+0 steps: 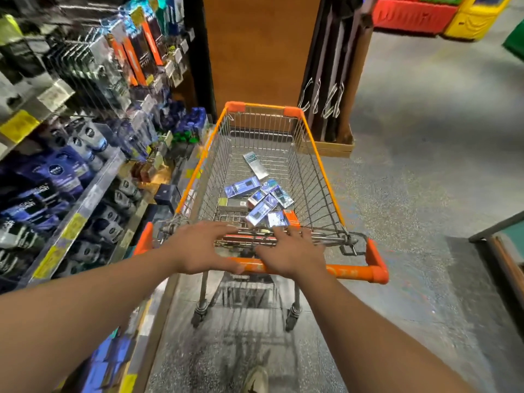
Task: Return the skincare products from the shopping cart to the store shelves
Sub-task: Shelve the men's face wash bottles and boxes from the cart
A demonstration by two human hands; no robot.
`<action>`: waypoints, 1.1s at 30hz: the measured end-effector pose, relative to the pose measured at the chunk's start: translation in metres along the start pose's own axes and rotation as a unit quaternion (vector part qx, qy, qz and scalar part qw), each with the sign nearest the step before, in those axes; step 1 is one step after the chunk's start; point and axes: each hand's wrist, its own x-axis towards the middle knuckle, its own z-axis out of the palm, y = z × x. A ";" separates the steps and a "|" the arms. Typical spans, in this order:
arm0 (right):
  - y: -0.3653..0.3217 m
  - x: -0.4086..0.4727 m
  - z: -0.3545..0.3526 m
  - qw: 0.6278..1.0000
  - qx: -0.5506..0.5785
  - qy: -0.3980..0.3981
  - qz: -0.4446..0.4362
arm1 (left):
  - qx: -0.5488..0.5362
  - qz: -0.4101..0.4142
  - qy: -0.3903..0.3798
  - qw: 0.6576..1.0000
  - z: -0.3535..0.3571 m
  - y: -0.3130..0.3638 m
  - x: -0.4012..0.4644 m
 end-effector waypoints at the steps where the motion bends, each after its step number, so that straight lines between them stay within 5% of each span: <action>1: 0.001 0.003 -0.002 1.000 0.003 -0.002 0.001 | 0.001 -0.001 0.000 1.000 -0.001 0.001 0.004; 19: 0.004 0.026 0.000 0.997 0.029 0.065 -0.009 | -0.055 -0.025 0.011 0.998 -0.001 -0.004 0.016; 27: -0.007 0.025 -0.006 0.980 0.149 0.132 0.027 | -0.097 -0.011 -0.026 0.995 -0.002 -0.016 0.015; 33: -0.006 0.027 -0.009 0.972 0.207 0.109 0.033 | -0.180 -0.029 -0.053 0.982 -0.011 -0.027 0.042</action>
